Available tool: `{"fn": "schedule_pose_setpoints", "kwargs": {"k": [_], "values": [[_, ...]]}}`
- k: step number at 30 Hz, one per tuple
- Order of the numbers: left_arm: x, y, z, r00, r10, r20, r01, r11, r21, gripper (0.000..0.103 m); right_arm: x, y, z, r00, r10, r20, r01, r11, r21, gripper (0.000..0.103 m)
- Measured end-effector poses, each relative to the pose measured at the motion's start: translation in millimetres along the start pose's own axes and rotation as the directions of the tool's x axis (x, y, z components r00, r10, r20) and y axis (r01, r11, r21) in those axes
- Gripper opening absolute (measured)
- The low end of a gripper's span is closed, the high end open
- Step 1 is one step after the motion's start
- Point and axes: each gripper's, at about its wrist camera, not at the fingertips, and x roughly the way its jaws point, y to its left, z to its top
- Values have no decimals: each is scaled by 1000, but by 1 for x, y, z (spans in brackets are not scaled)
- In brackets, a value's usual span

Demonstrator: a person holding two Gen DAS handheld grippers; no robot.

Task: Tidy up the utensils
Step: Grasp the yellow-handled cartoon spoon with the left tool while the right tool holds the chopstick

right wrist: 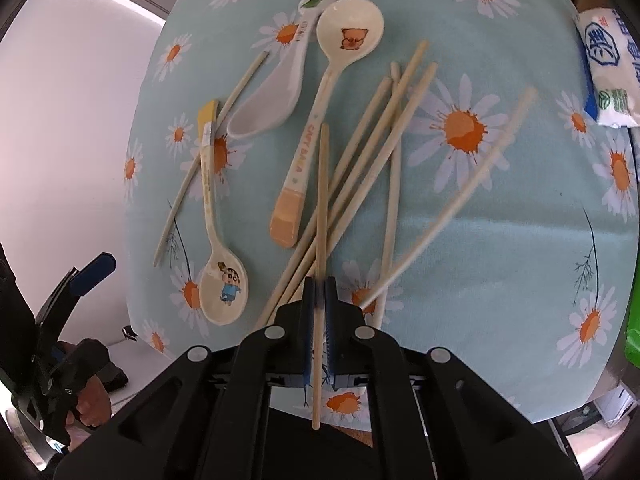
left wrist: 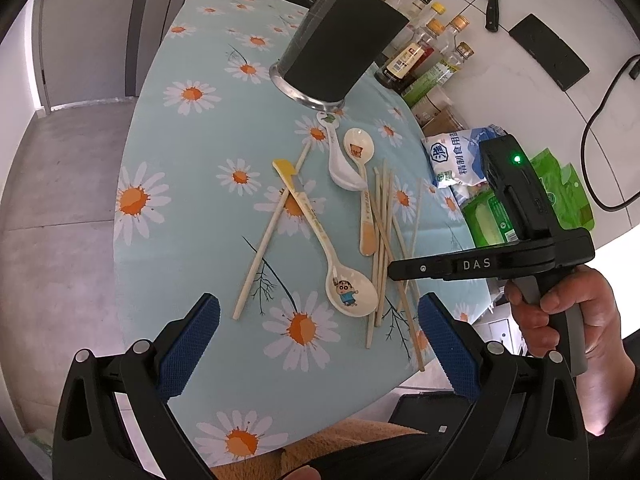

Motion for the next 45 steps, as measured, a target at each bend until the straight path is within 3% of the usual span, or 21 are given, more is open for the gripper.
{"fn": "schedule_pose_setpoints", "kwargs": {"k": [11,12,19,22,24,26,30,37,41,45], "values": [[7,-5,8,1000,-23,-10,23,1000,-9,95,-29,-14,0,995,82,51,-84,996,33,6],[10,-6,11,999,-41,-15,40,999,-19,89,-33,-16,-2,994,94,62,-97,995,38,6],[27,-11,26,995,-97,-37,94,993,-69,75,-62,-33,-15,979,148,143,-158,985,65,6],[42,-7,33,990,-130,-56,124,987,-102,64,-72,-40,-20,971,168,173,-183,980,74,6],[56,-1,39,988,-131,-75,120,983,-139,56,-78,-44,-23,965,185,189,-203,976,80,6],[65,5,43,990,-108,-91,92,982,-165,56,-81,-47,-26,961,196,198,-215,974,79,6],[82,22,47,984,-128,-127,90,959,-267,53,-86,-50,-30,953,217,213,-238,968,76,6],[90,29,49,972,-204,-118,147,915,-375,52,-90,-57,-36,943,239,230,-263,961,80,6],[93,29,50,972,-194,-131,127,907,-402,41,-91,-60,-38,939,255,231,-277,958,70,6],[97,28,51,978,-153,-145,87,919,-386,18,-91,-62,-38,934,272,231,-292,954,60,6]]}}
